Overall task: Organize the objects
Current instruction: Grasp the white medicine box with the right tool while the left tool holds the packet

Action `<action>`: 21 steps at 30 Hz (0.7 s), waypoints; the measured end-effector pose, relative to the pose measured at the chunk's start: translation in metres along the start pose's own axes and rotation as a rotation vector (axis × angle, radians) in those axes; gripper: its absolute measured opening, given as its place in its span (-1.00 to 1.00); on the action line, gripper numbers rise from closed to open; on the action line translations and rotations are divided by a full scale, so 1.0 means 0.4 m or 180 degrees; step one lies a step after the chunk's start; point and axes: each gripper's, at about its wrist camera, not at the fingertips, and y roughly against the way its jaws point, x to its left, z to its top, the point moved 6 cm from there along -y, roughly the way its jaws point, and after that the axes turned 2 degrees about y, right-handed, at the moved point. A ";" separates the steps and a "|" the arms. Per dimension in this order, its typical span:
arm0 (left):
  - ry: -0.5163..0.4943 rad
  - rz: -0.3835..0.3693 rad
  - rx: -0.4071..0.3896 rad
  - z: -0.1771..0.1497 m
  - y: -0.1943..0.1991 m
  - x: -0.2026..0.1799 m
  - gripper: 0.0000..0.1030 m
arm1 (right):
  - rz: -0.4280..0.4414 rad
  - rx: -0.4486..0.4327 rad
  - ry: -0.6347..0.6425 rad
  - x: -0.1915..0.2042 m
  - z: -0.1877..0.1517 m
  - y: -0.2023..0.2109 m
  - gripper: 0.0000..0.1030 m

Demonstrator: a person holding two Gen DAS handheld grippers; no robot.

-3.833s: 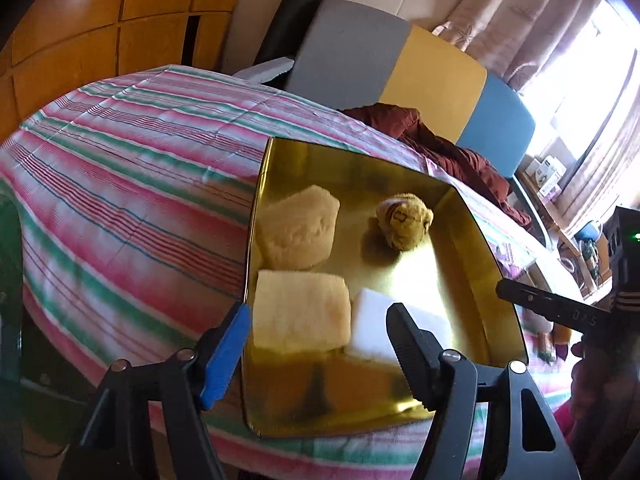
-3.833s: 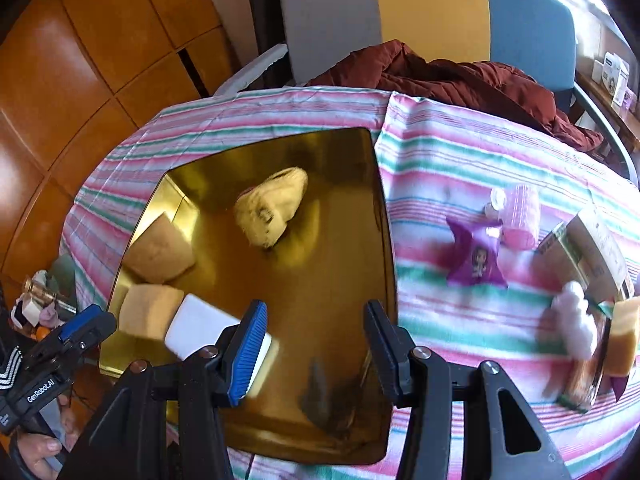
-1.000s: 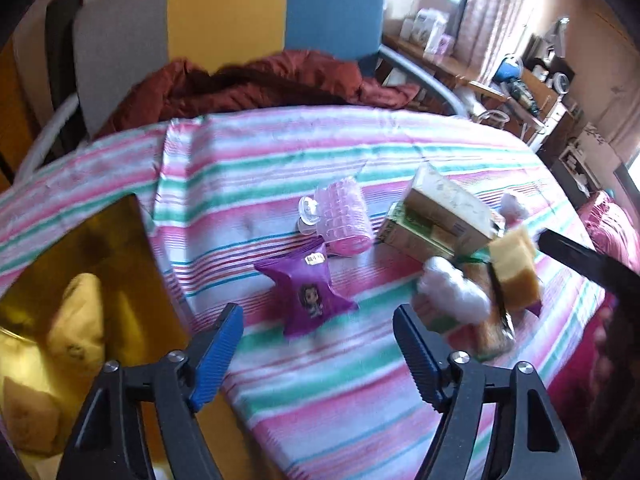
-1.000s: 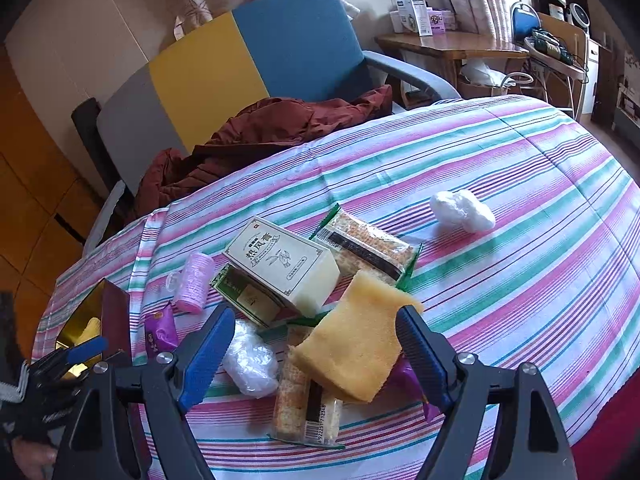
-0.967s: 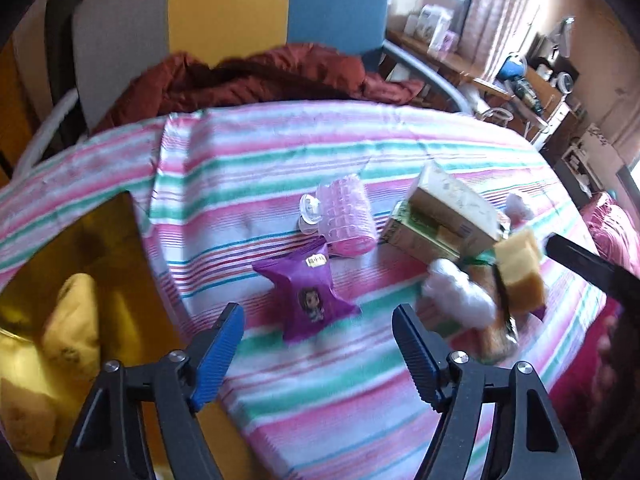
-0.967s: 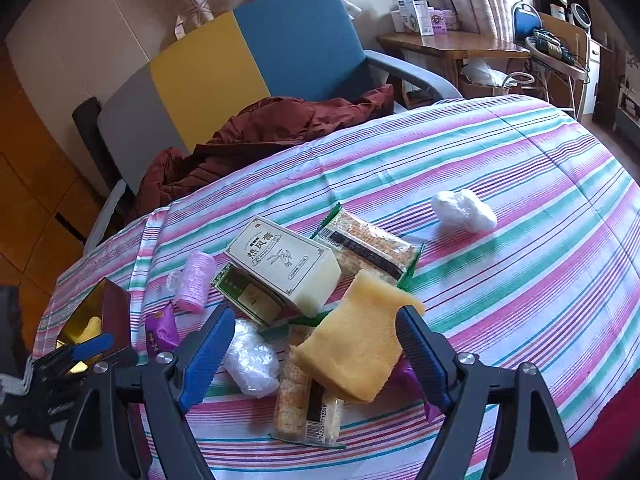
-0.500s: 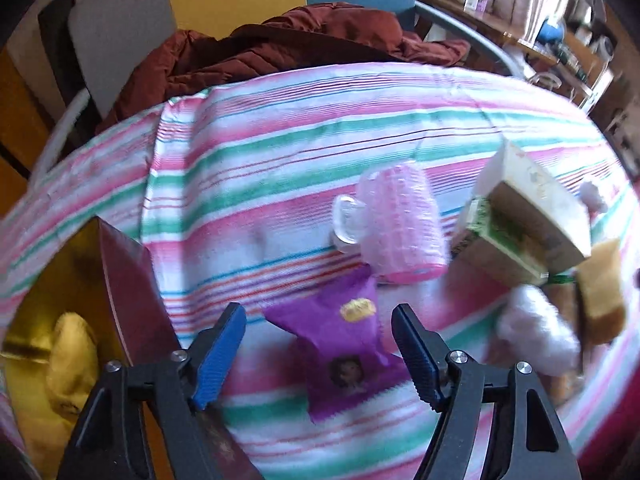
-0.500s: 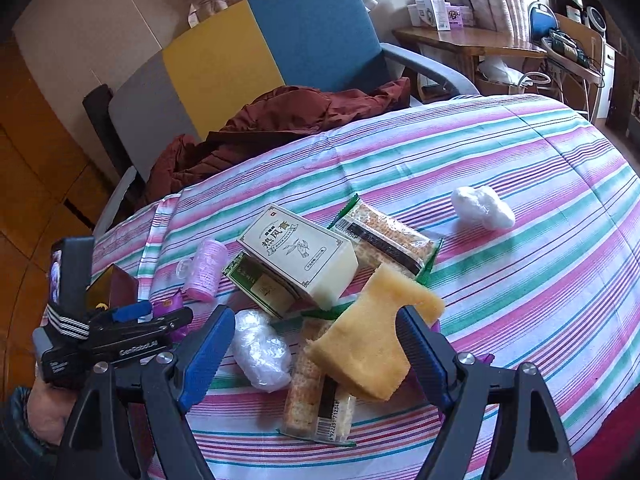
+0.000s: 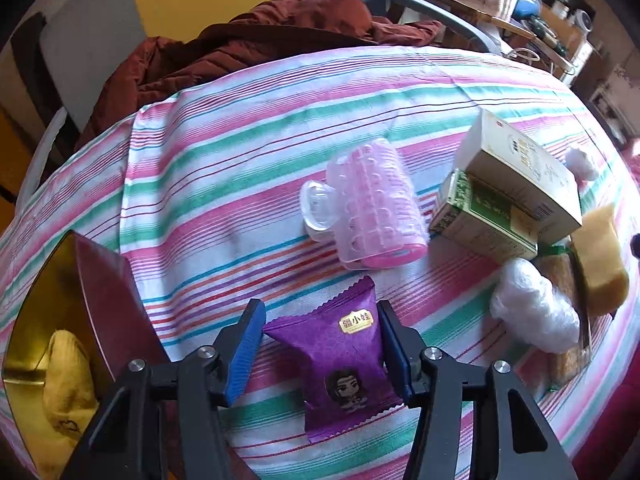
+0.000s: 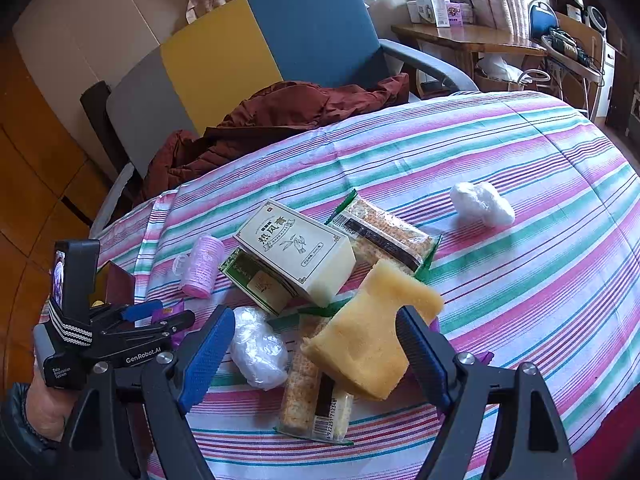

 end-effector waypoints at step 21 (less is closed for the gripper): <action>0.0145 -0.0840 -0.0543 -0.062 0.159 -0.022 0.00 | -0.0219 0.0292 0.1191 0.110 0.123 -0.137 0.42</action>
